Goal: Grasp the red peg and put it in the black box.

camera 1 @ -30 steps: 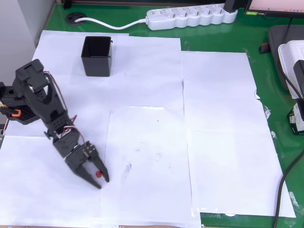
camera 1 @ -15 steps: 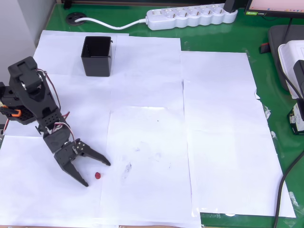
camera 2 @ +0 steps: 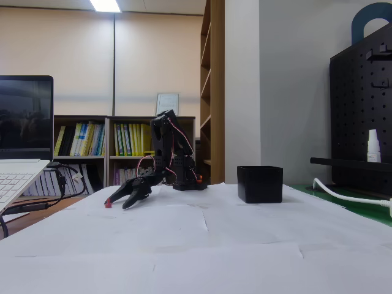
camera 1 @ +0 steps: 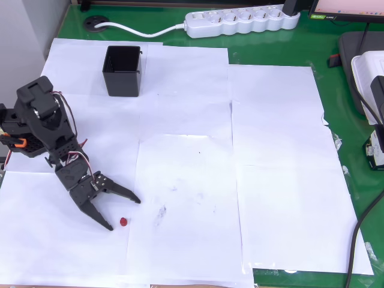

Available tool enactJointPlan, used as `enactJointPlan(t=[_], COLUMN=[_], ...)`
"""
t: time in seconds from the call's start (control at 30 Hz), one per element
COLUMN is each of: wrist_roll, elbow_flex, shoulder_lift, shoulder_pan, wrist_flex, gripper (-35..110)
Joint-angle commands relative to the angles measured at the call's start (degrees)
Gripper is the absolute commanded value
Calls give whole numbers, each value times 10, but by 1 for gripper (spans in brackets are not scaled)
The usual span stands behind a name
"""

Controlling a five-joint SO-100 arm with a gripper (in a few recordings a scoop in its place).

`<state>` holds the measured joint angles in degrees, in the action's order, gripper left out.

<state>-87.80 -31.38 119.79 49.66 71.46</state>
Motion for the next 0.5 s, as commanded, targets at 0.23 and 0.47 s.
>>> enactJointPlan(t=[0.23, 0.47], wrist_roll=[-15, -18], elbow_flex=[-32, -31], shoulder_lift=[28, 30], shoulder_pan=[-6, -7], wrist_flex=[3, 5], gripper=[36, 34])
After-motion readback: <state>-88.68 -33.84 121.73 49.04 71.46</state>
